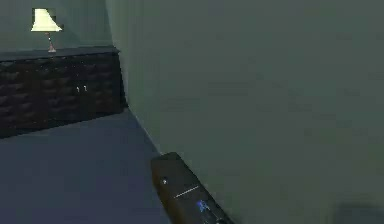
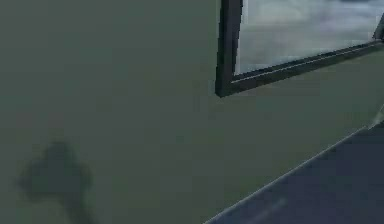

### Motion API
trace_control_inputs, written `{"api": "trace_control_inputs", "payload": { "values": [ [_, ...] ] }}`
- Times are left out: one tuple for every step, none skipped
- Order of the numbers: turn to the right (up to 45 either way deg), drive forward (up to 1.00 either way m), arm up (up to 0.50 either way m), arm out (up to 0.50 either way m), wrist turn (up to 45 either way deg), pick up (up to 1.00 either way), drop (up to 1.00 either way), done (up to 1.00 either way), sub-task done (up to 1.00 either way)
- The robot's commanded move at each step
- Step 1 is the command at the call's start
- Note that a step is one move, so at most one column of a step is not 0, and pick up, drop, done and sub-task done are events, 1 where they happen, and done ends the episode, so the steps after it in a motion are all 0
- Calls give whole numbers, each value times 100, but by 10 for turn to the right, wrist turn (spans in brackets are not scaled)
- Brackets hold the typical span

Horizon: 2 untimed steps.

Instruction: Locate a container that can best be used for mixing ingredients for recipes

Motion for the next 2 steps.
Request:
{"api": "trace_control_inputs", "payload": {
  "values": [
    [-450,0,0,0,0,0,0,0,0],
    [-450,0,0,0,0,0,0,0,0]
  ]
}}
